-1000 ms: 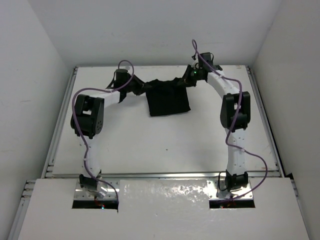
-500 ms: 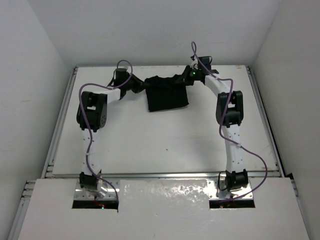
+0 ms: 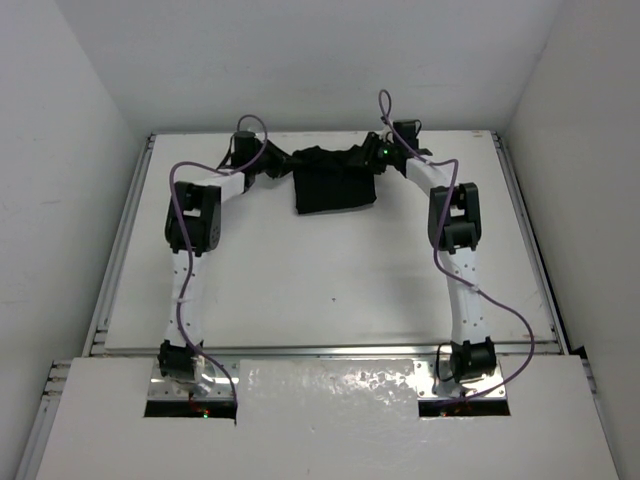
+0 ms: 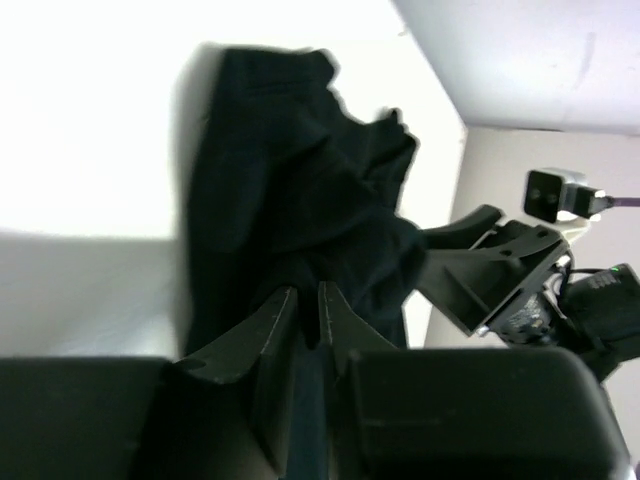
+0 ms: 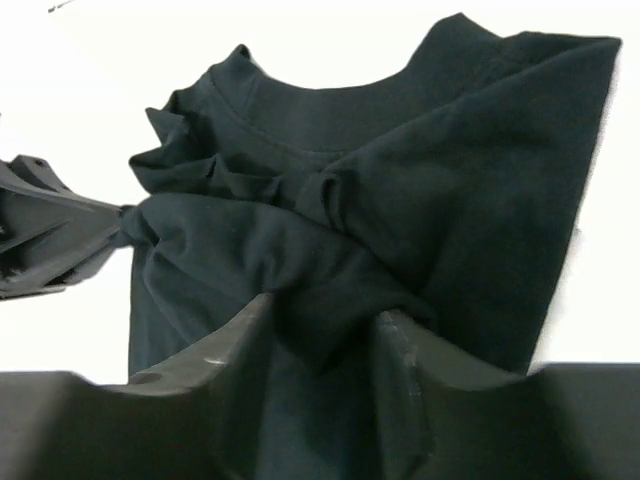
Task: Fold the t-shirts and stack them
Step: Fold the long partially folded tshirt into a neat square
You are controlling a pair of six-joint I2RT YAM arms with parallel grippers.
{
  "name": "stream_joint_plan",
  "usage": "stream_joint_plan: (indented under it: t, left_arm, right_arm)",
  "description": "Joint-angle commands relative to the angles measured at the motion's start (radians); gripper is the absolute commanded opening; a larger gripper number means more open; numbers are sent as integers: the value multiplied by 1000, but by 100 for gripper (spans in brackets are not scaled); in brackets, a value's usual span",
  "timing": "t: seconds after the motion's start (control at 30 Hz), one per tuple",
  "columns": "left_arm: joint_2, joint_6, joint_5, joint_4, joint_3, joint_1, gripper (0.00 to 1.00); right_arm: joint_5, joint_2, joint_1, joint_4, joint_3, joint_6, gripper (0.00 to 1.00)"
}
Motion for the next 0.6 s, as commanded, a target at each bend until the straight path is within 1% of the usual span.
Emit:
stream_joint_plan:
  t: [0.0, 0.07, 0.13, 0.23, 0.3, 0.4, 0.43, 0.47, 0.5, 0.53, 0.57]
  left_arm:
    - [21, 12, 33, 38, 94, 13, 14]
    - [11, 12, 61, 56, 83, 15, 15]
    - [-18, 19, 71, 119, 51, 16, 16]
    - [-77, 72, 90, 147, 43, 19, 18]
    - [-127, 121, 78, 144, 34, 21, 20]
    - [-221, 155, 67, 162, -59, 21, 21]
    - [-251, 160, 62, 200, -146, 21, 21]
    - [-306, 173, 62, 222, -193, 19, 21]
    - [-336, 189, 56, 234, -234, 18, 21]
    - [-365, 206, 52, 240, -277, 13, 21]
    - [-392, 221, 71, 242, -353, 1, 21]
  right_arm:
    - [50, -16, -11, 76, 7, -20, 47]
    - [47, -20, -14, 70, 18, -13, 47]
    - [58, -39, -16, 67, 15, -11, 48]
    - [121, -103, -17, 44, 4, -40, 52]
    - [159, -141, -17, 45, -25, -54, 57]
    - [142, -230, -19, 89, -96, -47, 62]
    - [126, -275, -19, 100, -116, -43, 63]
    - [119, -298, -17, 122, -160, -45, 66]
    - [121, -321, -14, 131, -182, -51, 74]
    - [121, -362, -12, 133, -206, -59, 74]
    - [122, -382, -9, 134, -229, -68, 75]
